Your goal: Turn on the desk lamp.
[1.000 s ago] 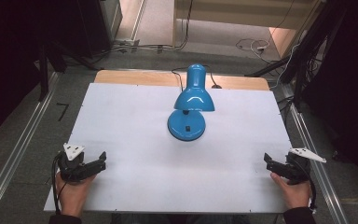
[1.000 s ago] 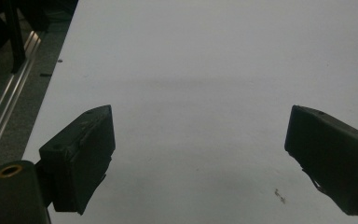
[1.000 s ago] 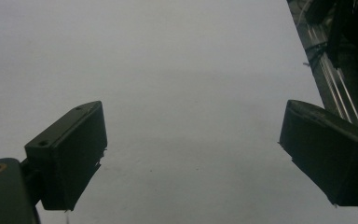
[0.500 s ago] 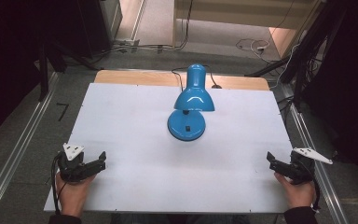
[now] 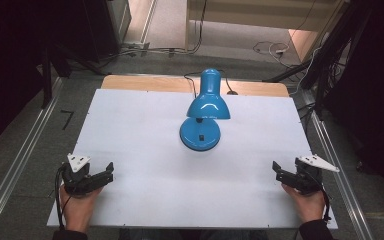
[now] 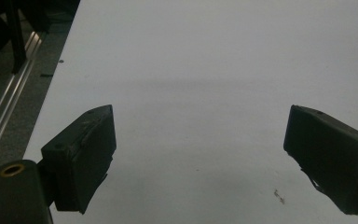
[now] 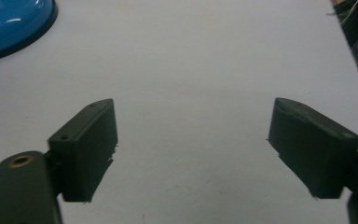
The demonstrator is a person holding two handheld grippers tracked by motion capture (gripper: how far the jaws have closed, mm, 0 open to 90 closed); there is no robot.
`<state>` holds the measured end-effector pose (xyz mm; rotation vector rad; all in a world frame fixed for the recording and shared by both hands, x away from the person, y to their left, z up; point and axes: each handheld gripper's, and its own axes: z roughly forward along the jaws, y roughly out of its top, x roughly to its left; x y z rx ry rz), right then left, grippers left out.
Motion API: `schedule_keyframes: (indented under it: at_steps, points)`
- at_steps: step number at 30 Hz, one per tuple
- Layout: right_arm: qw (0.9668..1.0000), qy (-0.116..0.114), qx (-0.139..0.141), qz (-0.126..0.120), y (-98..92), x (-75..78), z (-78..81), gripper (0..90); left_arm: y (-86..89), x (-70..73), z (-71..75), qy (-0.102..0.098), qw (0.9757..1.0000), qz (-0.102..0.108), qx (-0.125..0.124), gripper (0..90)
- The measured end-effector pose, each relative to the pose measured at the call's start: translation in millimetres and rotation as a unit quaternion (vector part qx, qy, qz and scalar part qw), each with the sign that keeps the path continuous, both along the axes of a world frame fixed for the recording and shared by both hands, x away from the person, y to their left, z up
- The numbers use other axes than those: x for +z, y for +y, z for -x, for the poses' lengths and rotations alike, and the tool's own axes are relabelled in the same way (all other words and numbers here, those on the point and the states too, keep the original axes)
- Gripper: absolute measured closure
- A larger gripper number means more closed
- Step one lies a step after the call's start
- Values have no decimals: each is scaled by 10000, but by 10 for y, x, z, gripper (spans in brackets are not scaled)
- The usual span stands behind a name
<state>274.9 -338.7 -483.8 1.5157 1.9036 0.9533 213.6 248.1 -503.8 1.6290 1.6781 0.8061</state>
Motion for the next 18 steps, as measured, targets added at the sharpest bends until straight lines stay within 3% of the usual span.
schedule_keyframes:
  at_steps: [5, 18]
  points:
    - [9998, 120, 69, -137, 107, 49, -31, 189, -2, 1, -1, 2, 10000, -2, -14, 97]
    - [9992, 40, 398, -56, 453, 97, -137, 153, 2, 0, 2, -11, 10000, 37, 8, 98]
